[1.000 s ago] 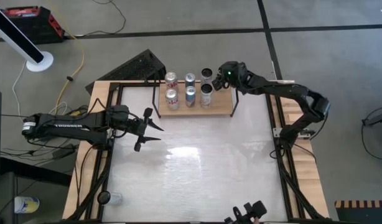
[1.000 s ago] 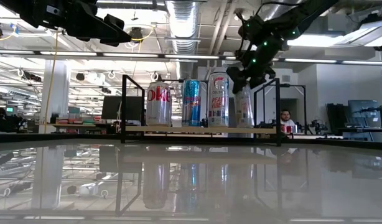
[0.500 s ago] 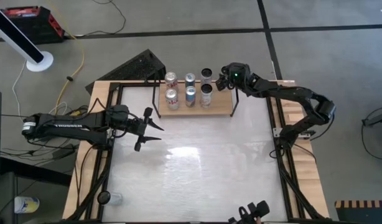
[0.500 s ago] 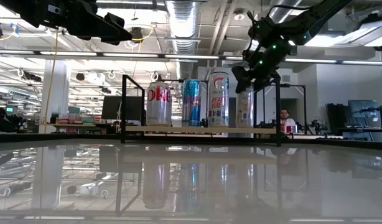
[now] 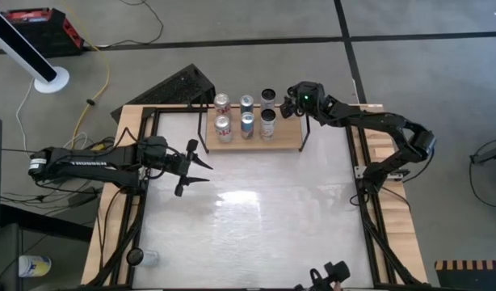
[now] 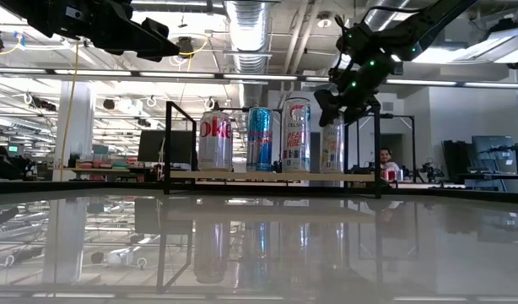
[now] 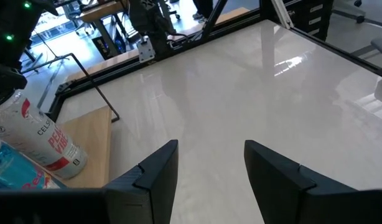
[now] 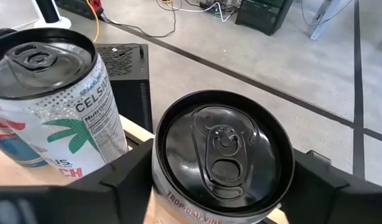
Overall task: Place canned beverage on shelf
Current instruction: Put the top white yellow soda can on the shelf, then put the white yellow soda can on the shelf aligned with the other white yellow soda can
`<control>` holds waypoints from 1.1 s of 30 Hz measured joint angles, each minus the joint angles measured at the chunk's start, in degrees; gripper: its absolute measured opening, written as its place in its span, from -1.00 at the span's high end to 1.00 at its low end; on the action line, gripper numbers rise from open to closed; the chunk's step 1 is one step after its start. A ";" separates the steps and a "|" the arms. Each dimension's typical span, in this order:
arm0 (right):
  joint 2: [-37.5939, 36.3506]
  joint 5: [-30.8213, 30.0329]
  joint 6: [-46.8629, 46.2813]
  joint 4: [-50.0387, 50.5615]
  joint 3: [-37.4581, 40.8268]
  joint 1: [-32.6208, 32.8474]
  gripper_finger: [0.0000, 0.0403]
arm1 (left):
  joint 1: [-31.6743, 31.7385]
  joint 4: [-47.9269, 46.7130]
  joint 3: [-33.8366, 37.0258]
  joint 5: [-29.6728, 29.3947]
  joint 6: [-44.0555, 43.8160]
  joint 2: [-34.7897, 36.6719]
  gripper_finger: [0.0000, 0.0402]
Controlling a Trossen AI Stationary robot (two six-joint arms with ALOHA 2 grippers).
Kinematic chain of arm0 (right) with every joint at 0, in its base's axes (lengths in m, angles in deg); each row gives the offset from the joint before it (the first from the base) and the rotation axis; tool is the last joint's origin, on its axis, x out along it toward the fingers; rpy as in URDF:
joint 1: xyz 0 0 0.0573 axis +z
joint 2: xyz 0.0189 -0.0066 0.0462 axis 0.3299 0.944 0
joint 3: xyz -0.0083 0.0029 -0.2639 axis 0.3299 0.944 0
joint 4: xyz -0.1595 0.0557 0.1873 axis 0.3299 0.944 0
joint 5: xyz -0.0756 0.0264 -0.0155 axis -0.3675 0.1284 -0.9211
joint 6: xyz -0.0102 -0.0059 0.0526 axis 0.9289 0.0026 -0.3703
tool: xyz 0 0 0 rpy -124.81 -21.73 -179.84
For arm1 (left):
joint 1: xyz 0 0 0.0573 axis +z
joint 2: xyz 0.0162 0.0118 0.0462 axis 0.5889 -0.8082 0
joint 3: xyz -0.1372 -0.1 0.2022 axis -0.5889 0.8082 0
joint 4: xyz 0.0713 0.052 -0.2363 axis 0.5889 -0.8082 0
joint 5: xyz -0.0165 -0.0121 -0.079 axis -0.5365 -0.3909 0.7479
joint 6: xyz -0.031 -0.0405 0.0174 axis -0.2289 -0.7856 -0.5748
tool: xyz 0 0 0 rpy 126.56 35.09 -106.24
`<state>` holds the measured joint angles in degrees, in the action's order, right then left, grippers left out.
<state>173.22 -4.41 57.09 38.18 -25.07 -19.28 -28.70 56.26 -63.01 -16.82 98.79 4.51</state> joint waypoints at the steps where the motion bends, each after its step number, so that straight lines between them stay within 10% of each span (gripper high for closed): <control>1: 0.01 0.01 -0.01 0.07 0.00 0.00 -0.56 | 0.00 -0.11 0.00 0.00 0.00 0.00 0.16; 7: -0.03 -0.01 -0.11 -0.18 -0.04 0.00 -0.94 | 0.00 -0.18 0.00 0.00 0.00 0.00 0.16; 18: -8.88 -0.03 0.00 -0.91 -0.04 1.18 -0.88 | 0.00 0.03 0.00 -0.02 -0.11 0.00 0.16; 24: -17.97 5.64 -0.03 -1.36 -0.04 6.15 -0.89 | -0.90 -9.35 -6.46 -2.11 -13.91 -0.02 0.16; 33: -21.19 9.40 1.68 -1.05 -0.04 22.59 -0.89 | -25.45 -33.23 -20.52 -14.10 -34.19 -1.89 0.16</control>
<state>152.03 4.99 58.77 37.13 -25.11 3.31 -54.16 23.03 -83.52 -30.92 64.60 2.63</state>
